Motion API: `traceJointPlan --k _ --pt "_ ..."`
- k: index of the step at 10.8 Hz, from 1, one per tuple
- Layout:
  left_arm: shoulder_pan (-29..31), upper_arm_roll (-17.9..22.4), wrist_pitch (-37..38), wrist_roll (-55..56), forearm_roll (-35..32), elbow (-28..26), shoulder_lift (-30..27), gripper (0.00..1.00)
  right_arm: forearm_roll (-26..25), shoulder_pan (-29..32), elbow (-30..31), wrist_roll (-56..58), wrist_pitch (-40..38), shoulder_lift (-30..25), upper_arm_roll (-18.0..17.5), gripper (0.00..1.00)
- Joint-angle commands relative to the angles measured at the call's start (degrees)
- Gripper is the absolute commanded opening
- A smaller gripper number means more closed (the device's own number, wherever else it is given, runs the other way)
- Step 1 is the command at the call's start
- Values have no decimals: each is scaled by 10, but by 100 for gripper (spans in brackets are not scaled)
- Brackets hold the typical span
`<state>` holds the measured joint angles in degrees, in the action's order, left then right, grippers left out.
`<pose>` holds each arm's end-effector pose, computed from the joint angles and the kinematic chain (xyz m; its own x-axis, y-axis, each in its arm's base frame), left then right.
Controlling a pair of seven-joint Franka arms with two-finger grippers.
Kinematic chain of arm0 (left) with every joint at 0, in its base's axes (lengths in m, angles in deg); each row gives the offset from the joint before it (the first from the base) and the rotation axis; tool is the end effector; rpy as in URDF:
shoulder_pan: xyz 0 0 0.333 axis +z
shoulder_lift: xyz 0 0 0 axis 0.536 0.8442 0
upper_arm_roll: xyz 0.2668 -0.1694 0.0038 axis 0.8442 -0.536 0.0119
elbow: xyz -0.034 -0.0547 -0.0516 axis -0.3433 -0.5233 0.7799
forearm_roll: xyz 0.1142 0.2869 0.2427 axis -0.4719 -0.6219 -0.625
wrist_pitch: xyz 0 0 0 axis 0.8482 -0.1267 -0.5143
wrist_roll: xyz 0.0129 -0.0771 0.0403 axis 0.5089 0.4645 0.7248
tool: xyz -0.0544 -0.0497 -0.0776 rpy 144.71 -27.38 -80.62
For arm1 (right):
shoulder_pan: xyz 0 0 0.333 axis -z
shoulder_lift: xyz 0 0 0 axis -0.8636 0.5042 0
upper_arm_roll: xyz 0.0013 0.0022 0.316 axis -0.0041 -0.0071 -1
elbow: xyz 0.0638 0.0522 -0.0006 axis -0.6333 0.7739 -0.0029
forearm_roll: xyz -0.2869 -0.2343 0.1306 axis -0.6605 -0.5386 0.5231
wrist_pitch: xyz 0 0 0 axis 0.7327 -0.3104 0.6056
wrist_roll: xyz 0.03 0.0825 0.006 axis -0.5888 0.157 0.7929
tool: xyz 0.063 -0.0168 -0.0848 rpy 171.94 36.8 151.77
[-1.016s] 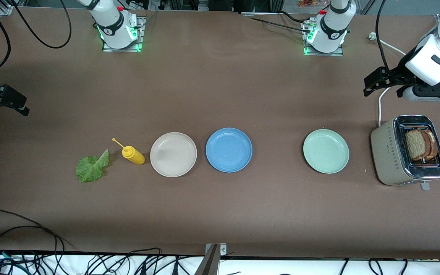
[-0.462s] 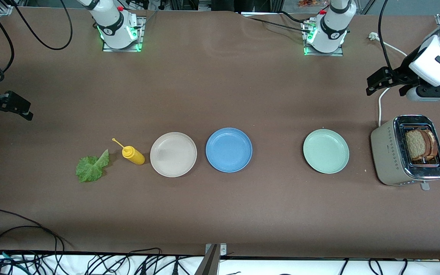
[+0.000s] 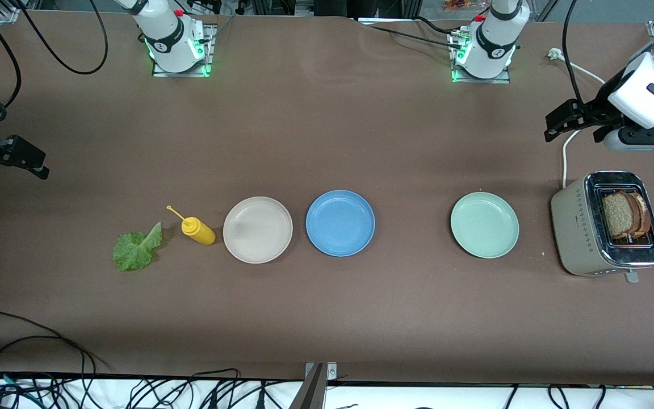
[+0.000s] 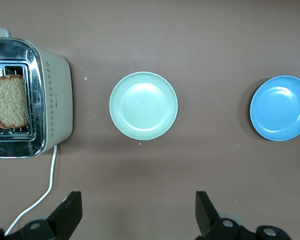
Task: Make sandwich in blue plate with both arms
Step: 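Move the left gripper over the toaster and lower onto a bread slice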
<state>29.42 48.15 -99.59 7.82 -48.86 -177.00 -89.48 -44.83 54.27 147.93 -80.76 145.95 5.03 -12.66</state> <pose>0.5469 -0.0630 0.6147 0.9986 0.0263 -0.0454 0.0279 -0.9990 0.0356 0.6021 -0.0202 0.5974 0.9905 0.0486 0.1283 0.0465 -0.9987 0.0198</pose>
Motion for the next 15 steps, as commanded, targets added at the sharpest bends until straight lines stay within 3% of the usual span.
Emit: traceJointPlan --k 1,4,7,9,15 --pt "2 -1 10 -10 -13 0 -6 100 3 1 -12 -2 -3 7 0 100" --pt "5 0 10 -13 -38 0 12 100 3 1 -12 -2 -3 7 0 100" --pt "45 1 5 -23 -40 2 34 100 3 1 -12 -2 -3 7 0 100" --pt "73 1 -10 -89 -39 4 55 100 3 1 -12 -2 -3 7 0 100" --pt "91 1 -82 -148 -131 14 119 100 4 3 -12 0 -3 7 0 100"
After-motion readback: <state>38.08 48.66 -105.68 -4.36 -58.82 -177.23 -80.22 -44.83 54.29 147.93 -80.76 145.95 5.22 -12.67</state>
